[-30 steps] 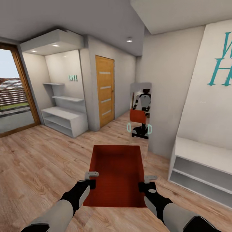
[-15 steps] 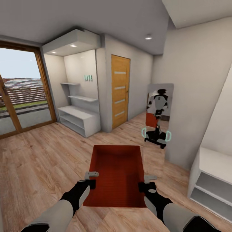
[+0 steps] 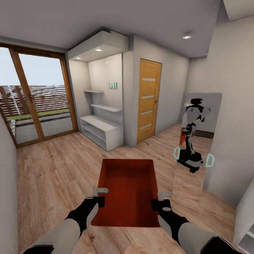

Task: Move the two storage containers from the living room to the garage. In the garage, place one container on the floor and stack the other container on top of it (either order is fine).

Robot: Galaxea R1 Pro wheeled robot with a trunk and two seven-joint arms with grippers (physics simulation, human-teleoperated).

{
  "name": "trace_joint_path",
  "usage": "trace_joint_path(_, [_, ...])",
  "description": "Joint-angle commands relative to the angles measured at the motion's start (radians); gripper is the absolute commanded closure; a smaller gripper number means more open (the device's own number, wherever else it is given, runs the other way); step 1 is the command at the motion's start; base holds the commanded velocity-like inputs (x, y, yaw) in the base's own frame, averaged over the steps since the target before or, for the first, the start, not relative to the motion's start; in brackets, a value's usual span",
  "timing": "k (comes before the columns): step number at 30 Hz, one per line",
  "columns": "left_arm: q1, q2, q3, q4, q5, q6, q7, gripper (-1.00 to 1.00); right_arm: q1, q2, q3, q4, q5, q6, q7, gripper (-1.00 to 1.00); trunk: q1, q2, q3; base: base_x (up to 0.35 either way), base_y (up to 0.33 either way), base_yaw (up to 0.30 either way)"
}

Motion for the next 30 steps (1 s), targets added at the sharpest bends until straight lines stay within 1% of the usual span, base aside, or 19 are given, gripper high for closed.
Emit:
trace_joint_path(1, [-0.001,0.000,0.027,-0.055,-0.021,0.008,0.004,1.00,0.000,-0.001,0.007,0.002,-0.015,-0.005,-0.002,1.00,0.001,-0.002,-0.002,0.322,0.000,0.273])
trace_joint_path(8, [-0.001,0.000,0.027,-0.055,-0.021,0.008,0.004,1.00,0.000,-0.001,0.007,0.002,-0.015,-0.005,-0.002,1.00,0.001,-0.002,-0.002,0.322,0.000,0.270])
trace_joint_path(10, [-0.001,0.000,0.027,-0.055,-0.021,0.008,0.004,1.00,0.000,-0.002,0.007,0.002,-0.015,-0.005,-0.002,1.00,0.001,-0.002,-0.002,0.322,0.000,0.146])
trace_joint_path(30, [-0.001,0.000,0.027,-0.055,-0.021,0.008,0.004,1.00,0.000,-0.002,0.007,0.002,-0.015,-0.005,-0.002,1.00,0.001,-0.002,-0.002,0.322,0.000,0.008])
